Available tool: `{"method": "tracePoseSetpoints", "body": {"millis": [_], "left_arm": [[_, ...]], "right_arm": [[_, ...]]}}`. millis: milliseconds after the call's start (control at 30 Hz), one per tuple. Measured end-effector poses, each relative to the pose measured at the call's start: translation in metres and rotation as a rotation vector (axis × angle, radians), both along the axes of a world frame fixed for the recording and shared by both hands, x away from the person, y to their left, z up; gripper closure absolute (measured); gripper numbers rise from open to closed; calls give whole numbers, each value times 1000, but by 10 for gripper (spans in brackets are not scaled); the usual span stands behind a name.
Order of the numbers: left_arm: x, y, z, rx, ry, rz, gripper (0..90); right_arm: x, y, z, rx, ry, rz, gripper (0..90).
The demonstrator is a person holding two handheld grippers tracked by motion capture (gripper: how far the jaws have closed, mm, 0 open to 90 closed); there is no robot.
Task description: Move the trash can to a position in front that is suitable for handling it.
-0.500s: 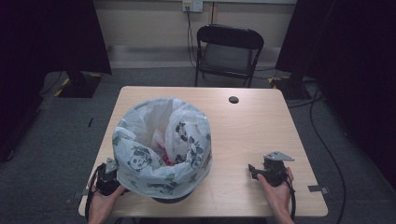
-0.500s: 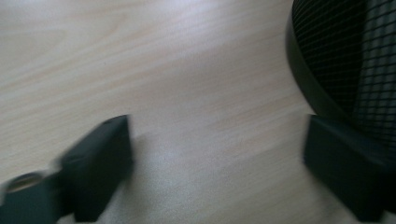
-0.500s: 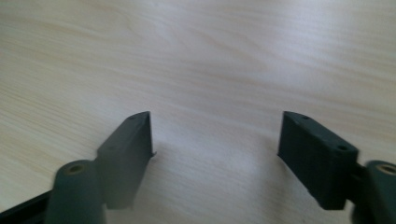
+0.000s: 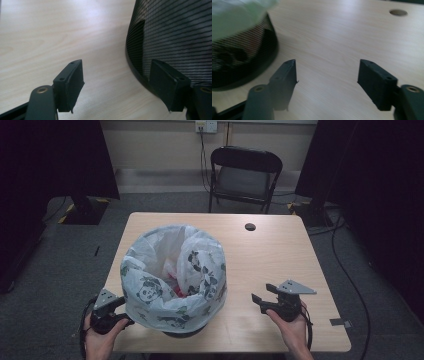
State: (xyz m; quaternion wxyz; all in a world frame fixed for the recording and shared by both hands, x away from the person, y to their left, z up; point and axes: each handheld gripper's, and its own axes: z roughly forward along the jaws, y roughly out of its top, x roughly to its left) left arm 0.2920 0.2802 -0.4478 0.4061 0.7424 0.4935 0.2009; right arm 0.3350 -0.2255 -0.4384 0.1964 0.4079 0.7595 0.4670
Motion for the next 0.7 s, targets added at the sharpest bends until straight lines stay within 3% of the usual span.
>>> {"method": "tracePoseSetpoints", "body": {"millis": [67,133,267,467,533,567,600,700], "left_arm": [[-2,0,3,-4,-9,-2,278],[-3,1,13,-17,-25,2,278],[2,7,28,-85,-51,20,278],[8,5,48,-116,-95,19,262],[10,3,52,-102,-118,23,259],[14,0,50,-113,-115,33,258],[15,-1,49,-100,-118,35,268],[17,-3,46,-115,-120,40,280]], "right_arm": [[-2,4,6,3,-13,15,347],[-3,19,23,11,-32,84,438],[5,37,43,59,-45,123,456],[13,66,66,96,-73,105,459],[14,71,67,93,-72,103,460],[17,81,67,64,-77,80,459],[19,85,66,66,-70,78,457],[23,90,63,79,-58,77,447]]}}
